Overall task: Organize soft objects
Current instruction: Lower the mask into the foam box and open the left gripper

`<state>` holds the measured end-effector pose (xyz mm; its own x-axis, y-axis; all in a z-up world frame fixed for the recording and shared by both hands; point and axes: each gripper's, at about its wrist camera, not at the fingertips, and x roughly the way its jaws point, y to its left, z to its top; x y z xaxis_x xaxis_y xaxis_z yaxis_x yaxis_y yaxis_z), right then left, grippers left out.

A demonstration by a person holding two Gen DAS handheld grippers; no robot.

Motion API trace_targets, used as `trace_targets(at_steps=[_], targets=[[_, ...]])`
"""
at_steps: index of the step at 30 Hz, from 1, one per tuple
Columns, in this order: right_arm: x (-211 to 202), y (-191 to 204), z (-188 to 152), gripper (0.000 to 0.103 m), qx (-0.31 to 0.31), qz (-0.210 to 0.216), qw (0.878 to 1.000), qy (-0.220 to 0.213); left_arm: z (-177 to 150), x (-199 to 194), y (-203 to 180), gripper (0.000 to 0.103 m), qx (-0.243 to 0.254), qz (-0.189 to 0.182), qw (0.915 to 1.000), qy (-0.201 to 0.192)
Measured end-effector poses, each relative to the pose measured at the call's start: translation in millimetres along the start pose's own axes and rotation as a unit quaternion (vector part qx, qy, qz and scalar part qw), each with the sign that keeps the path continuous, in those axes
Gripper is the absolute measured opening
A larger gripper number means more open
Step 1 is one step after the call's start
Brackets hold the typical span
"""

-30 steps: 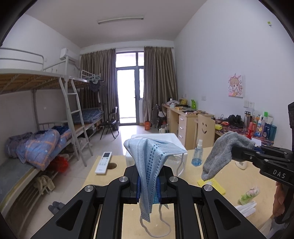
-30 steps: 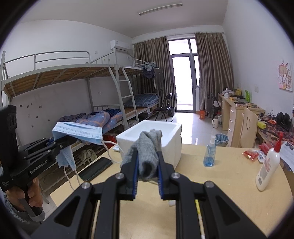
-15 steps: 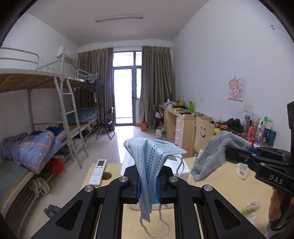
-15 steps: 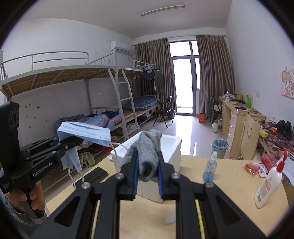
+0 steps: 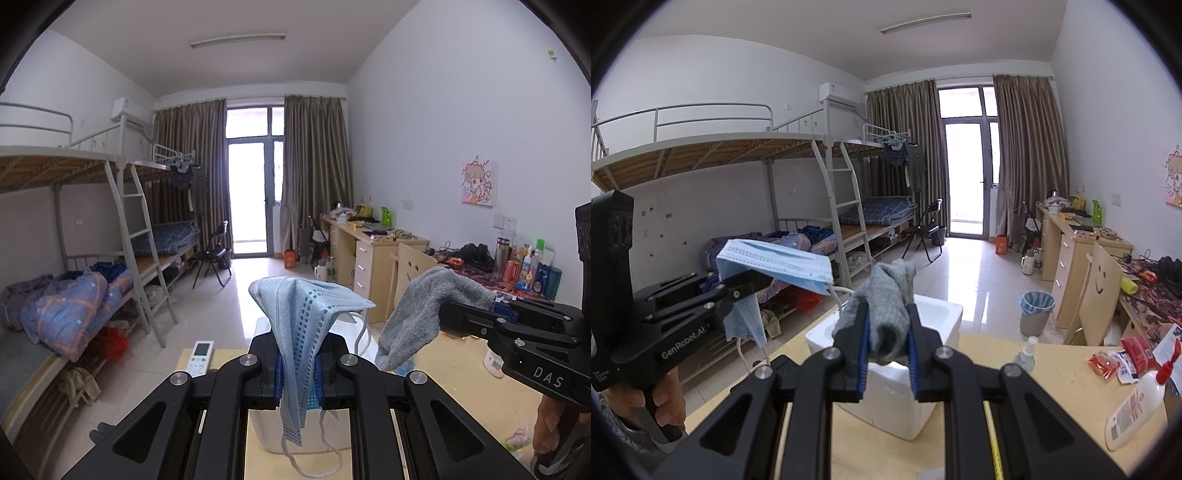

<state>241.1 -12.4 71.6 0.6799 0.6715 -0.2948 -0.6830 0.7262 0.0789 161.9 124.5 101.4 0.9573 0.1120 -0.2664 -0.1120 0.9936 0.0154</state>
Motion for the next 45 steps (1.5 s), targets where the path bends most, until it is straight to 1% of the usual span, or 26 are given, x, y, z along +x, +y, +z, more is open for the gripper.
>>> trace_targets(at_steps=[10,17,23,29,31,32,33,34,36,38,40,42,44,45], targets=[[17,-3,12,0.021,-0.008,-0.01,1.0,-0.001,15,32,3,0.013,-0.008,-0.009,0.9999,0.005],[20,-8,12,0.021,-0.006,-0.023,1.0,0.0,12,66,1,0.013,-0.014,-0.024,0.9991,0.032],[21,-6,15,0.021,-0.005,-0.038,0.999,0.0,14,88,-4,0.013,-0.01,-0.024,0.9988,0.042],[23,-5,13,0.021,-0.003,-0.049,0.999,0.009,7,113,-3,0.013,-0.009,-0.027,0.9974,0.066],[24,-6,14,0.021,0.0,-0.05,0.999,0.011,4,119,-3,0.015,-0.007,-0.024,0.9971,0.072],[25,-6,13,0.021,0.002,-0.05,0.999,0.011,3,122,-3,0.018,-0.007,-0.025,0.9968,0.076],[26,-6,13,0.021,0.002,-0.051,0.999,0.013,2,125,-3,0.026,-0.005,-0.028,0.9963,0.081],[27,-5,13,0.021,0.002,-0.052,0.999,0.014,1,127,-3,0.032,-0.004,-0.028,0.996,0.085],[29,-4,13,0.021,0.002,-0.051,0.999,0.017,-1,130,0,0.056,-0.006,-0.024,0.996,0.086],[31,-2,18,0.021,0.0,-0.053,0.998,0.018,-1,132,2,0.066,-0.005,-0.019,0.9959,0.089],[32,0,19,0.021,-0.001,-0.052,0.998,0.019,0,133,4,0.074,-0.009,-0.022,0.9955,0.092],[33,-2,19,0.021,-0.001,-0.051,0.999,0.019,0,132,5,0.093,-0.009,-0.021,0.9957,0.089],[34,-4,20,0.021,-0.002,-0.051,0.998,0.02,2,125,6,0.102,-0.008,-0.011,0.9971,0.075],[35,-3,20,0.021,-0.002,-0.051,0.998,0.021,2,121,7,0.102,-0.008,-0.004,0.9976,0.068]])
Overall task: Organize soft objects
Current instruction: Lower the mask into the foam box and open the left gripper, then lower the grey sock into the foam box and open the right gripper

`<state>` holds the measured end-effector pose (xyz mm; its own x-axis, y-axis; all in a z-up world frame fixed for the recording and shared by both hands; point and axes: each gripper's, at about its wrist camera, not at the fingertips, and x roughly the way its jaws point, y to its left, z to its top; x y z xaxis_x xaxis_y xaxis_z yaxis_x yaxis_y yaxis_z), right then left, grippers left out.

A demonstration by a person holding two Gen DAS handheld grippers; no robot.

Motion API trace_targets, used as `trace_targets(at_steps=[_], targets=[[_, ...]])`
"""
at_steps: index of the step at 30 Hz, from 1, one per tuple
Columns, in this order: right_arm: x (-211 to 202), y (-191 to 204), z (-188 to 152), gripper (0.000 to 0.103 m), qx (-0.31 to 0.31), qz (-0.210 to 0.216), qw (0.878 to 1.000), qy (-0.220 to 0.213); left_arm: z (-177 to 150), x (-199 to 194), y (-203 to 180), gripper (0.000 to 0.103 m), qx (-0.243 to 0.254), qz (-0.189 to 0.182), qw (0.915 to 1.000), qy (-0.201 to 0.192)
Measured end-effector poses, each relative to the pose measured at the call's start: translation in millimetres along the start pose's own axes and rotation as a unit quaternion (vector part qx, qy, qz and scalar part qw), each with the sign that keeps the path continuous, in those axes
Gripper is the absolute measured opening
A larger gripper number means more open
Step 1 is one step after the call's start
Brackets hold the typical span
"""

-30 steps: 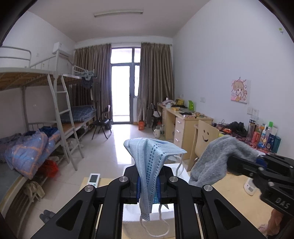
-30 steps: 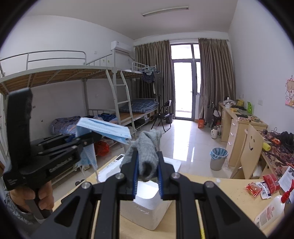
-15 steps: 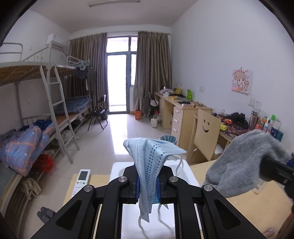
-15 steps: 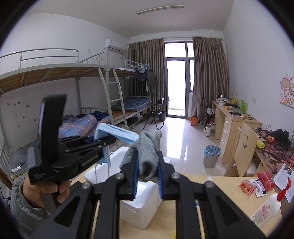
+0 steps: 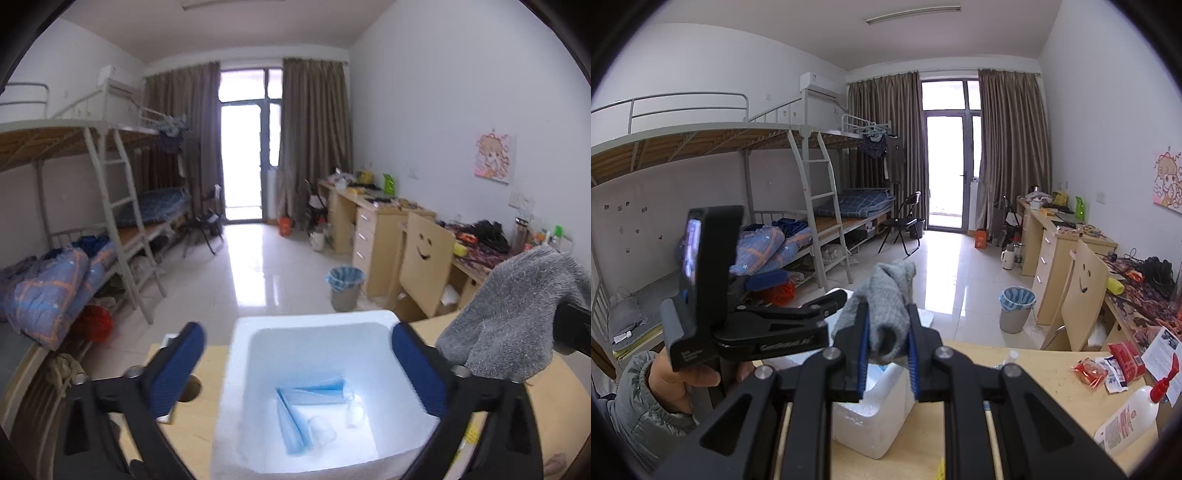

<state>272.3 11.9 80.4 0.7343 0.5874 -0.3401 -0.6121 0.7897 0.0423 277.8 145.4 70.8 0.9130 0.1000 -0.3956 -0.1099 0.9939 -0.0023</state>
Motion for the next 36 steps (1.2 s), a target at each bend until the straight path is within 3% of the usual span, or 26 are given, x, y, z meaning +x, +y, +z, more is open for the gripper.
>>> trace_targets(at_steps=[14,26,36], targets=[[20,9,4,0.021,-0.005,0.029,1.0,0.007,0,-38,24,0.102,-0.006,0.042,0.9988,-0.026],[47,18,3,0.021,-0.012,0.06,0.998,0.027,-7,-46,47,0.102,-0.015,0.075,0.9966,-0.028],[75,14,0,0.022,-0.007,0.042,0.997,0.063,-11,-47,55,0.102,-0.019,0.083,0.9959,-0.031]])
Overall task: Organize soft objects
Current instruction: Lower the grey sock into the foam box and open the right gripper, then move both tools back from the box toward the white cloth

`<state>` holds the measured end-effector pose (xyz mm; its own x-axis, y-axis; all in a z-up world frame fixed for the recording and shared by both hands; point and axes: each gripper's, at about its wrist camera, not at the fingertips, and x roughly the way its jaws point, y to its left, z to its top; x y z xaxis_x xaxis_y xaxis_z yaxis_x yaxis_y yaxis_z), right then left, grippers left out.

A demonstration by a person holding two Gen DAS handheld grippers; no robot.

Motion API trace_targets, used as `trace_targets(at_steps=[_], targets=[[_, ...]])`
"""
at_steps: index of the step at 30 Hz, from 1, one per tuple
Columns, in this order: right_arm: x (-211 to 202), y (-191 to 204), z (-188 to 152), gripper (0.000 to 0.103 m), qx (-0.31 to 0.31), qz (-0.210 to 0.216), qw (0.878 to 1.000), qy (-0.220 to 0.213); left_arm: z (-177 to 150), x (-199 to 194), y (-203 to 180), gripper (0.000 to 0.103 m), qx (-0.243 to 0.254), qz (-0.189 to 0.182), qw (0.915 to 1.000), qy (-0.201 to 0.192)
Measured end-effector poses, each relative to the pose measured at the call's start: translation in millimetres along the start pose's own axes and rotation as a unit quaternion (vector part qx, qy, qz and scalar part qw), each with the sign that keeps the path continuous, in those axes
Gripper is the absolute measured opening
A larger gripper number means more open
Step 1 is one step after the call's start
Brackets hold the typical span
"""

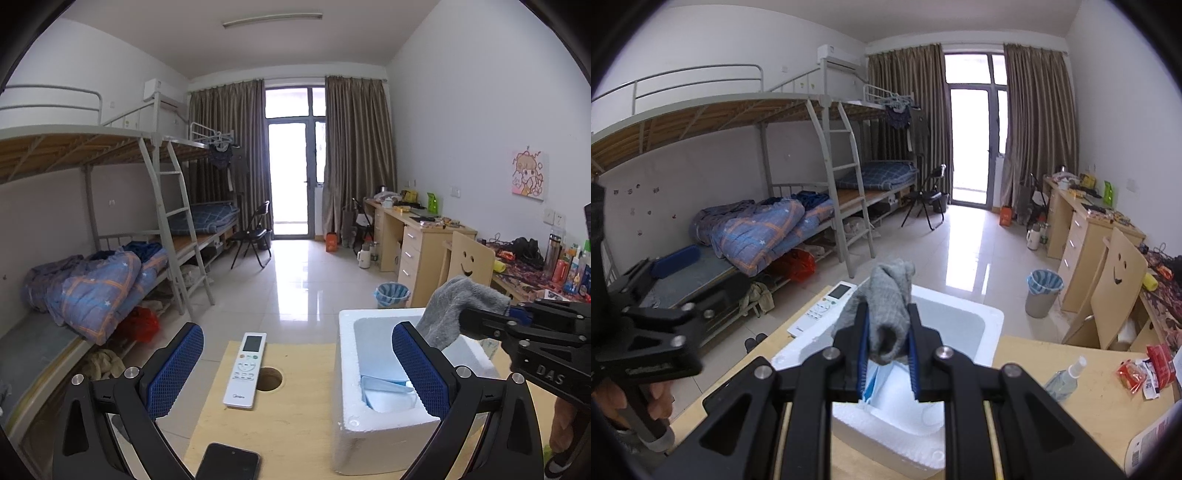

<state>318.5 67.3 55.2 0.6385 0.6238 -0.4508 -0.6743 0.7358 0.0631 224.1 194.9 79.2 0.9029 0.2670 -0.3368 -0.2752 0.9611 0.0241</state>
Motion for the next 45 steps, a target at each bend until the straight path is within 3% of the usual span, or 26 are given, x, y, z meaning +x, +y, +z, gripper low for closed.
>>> trace_targets(at_steps=[2,4,5,14,21,45], targets=[[2,0,-2,0.029,0.004,0.0,1.0,0.006,-1,-1,2,0.102,-0.001,-0.001,1.0,0.001],[5,-2,-3,0.053,0.012,0.0,1.0,0.011,-2,-1,4,0.102,-0.002,0.003,1.0,0.002],[5,-4,-4,0.058,0.018,-0.001,1.0,0.012,-3,-1,5,0.102,-0.001,0.004,1.0,0.003],[-7,-3,-3,0.067,0.019,-0.009,1.0,0.008,-4,-9,3,0.102,-0.003,-0.004,1.0,0.002],[-31,-3,1,0.101,0.024,-0.03,0.999,-0.017,-2,-27,-7,0.102,-0.003,-0.01,0.9999,-0.005],[-158,16,-30,0.102,0.016,-0.053,0.996,-0.075,-10,-149,-56,0.102,0.034,-0.045,0.9972,-0.05]])
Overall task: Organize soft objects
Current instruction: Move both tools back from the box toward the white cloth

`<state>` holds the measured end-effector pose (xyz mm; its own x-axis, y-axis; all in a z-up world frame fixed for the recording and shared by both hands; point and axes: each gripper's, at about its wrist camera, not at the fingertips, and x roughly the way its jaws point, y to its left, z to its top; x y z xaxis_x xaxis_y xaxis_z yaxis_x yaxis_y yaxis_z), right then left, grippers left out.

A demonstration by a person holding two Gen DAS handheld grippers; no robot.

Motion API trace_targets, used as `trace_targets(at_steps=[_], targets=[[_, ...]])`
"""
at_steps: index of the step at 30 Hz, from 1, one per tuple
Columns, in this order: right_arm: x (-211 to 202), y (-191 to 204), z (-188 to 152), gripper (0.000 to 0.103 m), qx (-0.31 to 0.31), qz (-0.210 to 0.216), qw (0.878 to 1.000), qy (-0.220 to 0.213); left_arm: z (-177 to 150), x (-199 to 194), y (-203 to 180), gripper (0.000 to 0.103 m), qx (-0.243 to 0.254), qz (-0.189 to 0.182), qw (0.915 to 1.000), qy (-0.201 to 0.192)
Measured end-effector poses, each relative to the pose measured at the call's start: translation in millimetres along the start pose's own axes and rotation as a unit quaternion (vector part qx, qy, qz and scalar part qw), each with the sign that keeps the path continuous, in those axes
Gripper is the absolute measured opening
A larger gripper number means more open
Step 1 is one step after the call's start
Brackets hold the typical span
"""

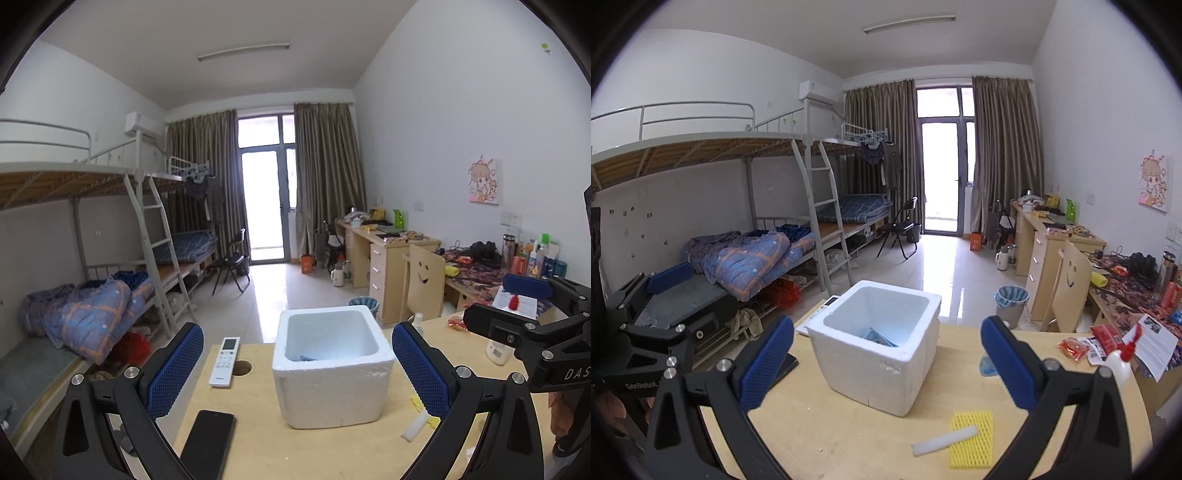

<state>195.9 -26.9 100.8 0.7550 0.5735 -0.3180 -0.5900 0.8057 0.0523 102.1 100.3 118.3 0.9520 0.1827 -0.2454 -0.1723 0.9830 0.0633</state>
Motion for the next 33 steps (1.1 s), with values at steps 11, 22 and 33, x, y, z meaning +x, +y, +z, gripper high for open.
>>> trace_targets(at_steps=[11,22,33], targets=[[-53,2,-33,0.102,-0.007,-0.025,0.999,-0.028,-27,-43,-15,0.102,-0.012,-0.021,0.9995,-0.021],[-88,-5,-91,0.102,-0.014,-0.035,0.998,-0.058,-73,-72,-32,0.102,-0.022,-0.014,0.9987,-0.045],[-111,-7,-141,0.102,-0.004,-0.049,0.996,-0.072,-122,-78,-49,0.102,-0.033,-0.03,0.9977,-0.052]])
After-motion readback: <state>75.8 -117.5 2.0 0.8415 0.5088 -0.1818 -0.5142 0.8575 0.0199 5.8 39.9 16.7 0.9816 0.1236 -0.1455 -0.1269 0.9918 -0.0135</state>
